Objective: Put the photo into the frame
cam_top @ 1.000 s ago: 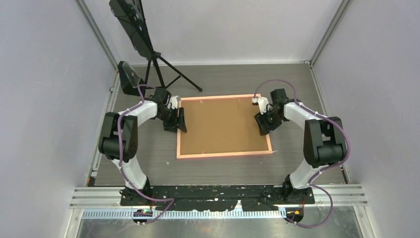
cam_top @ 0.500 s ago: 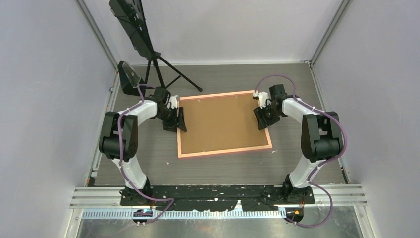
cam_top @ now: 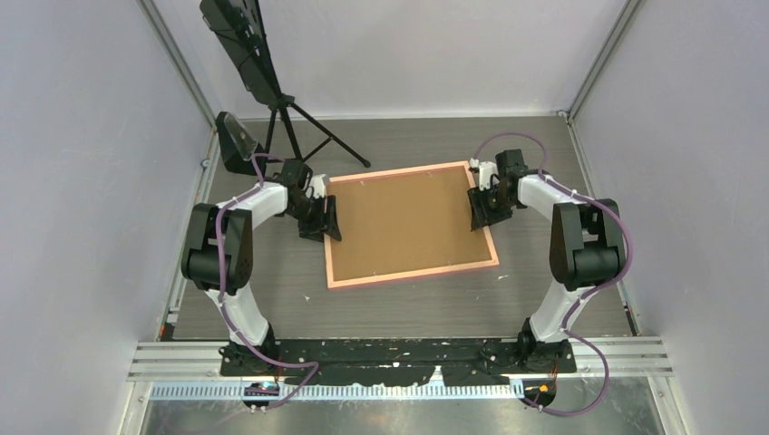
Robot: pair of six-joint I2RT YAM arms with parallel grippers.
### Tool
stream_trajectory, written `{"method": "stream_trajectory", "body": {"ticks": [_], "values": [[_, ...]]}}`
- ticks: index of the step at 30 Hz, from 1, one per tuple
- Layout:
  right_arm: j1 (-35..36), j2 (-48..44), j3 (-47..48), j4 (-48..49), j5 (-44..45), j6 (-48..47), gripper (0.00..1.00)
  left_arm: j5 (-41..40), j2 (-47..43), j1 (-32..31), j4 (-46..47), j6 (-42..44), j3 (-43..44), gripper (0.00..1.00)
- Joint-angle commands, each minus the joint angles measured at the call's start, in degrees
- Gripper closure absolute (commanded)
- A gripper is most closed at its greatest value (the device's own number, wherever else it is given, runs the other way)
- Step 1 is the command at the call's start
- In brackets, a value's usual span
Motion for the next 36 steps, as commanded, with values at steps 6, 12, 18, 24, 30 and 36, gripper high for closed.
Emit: {"method": "stream_trajectory", "body": {"ticks": [6, 12, 18, 24, 30, 36], "values": [[0.4, 2.2, 1.9, 5.7, -4.1, 4.9, 0.51, 1.7, 3.0, -0.7, 1.7, 1.3, -0.1, 0.44], [0.4, 2.3, 2.3, 4.9, -4.9, 4.3, 0.47, 1.9, 3.2, -0.7, 1.7, 1.2, -0.1, 0.44], [0.6, 3.5, 2.2, 4.9, -2.3, 4.8, 0.45, 1.8, 3.2, -0.7, 1.7, 1.2, 0.0, 0.44], [0.7, 3.3, 1.7, 3.1, -1.1, 2.2, 0.49, 1.7, 3.2, -0.7, 1.7, 1.3, 0.0, 0.44], [0.7, 3.0, 2.1, -1.4, -2.9, -4.8, 0.49, 1.7, 3.2, -0.7, 1.6, 1.2, 0.1, 0.44], [1.2, 5.1, 3.7, -4.7, -3.5, -9.2, 0.47, 1.5, 3.2, -0.8, 1.6, 1.2, 0.2, 0.44]]}}
